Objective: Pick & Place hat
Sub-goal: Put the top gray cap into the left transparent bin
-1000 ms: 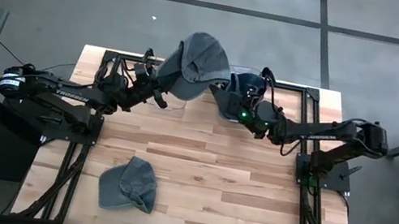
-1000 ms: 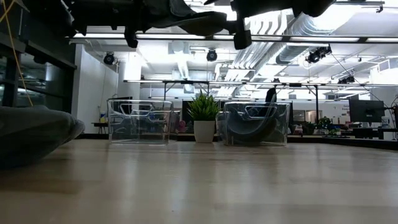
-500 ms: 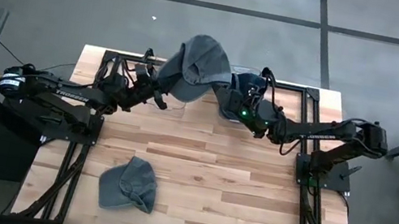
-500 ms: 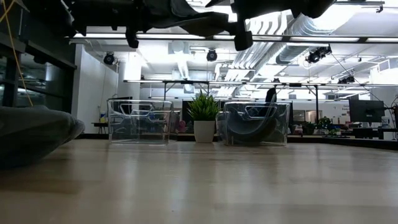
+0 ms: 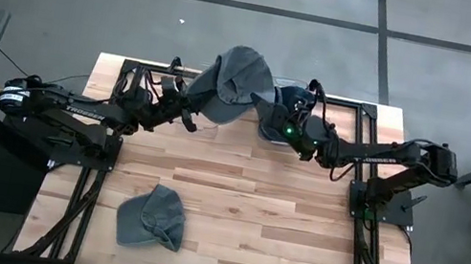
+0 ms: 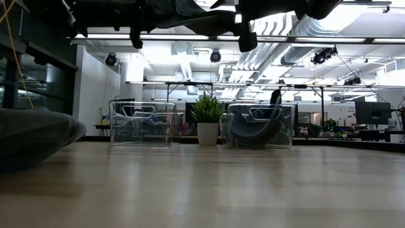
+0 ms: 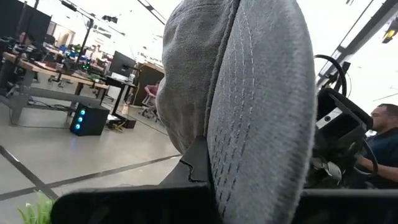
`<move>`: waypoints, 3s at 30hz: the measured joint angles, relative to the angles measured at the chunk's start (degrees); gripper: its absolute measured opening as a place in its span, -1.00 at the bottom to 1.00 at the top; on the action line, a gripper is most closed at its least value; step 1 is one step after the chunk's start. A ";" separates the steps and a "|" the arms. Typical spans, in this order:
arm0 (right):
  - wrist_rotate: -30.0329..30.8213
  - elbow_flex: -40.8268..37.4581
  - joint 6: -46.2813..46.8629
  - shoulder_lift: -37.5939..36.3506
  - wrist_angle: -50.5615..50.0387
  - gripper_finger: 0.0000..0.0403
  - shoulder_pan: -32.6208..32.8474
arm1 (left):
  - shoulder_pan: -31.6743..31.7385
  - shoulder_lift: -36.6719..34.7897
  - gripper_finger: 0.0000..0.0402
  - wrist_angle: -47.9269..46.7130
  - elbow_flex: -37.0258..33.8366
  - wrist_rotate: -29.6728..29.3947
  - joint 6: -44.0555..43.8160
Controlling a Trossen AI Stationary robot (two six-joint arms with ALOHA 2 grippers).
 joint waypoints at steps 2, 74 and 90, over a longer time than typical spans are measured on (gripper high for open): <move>-0.71 0.00 -0.02 0.00 0.00 -0.07 -0.45 | 0.00 0.00 -1.00 0.00 0.00 0.00 -0.01; -21.69 22.86 -35.54 -0.61 -48.46 -0.97 -6.71 | 0.00 -19.10 0.14 -29.29 0.00 0.37 -7.49; -19.37 31.78 -40.72 -0.61 -56.61 -0.97 -8.95 | -0.02 -19.33 0.14 -32.77 0.00 2.98 -5.48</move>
